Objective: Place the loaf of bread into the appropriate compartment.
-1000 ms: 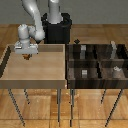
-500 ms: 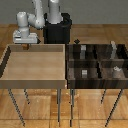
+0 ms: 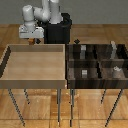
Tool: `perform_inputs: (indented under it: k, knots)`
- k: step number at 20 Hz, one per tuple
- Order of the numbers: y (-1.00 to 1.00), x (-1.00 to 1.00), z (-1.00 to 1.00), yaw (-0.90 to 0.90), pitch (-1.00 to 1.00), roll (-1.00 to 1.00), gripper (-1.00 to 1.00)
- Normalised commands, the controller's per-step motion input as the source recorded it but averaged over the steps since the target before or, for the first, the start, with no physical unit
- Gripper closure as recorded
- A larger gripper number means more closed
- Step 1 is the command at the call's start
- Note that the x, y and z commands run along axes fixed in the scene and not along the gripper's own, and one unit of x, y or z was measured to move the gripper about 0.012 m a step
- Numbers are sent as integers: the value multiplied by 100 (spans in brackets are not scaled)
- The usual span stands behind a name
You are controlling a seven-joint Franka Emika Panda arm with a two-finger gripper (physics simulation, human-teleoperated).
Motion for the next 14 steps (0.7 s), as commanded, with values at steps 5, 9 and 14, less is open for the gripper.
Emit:
perform_inputs:
  k: [5, 9, 14]
  knots:
    - [100, 0, 0, 0, 0, 0, 100]
    - [100, 0, 0, 0, 0, 0, 100]
    - [100, 0, 0, 0, 0, 0, 100]
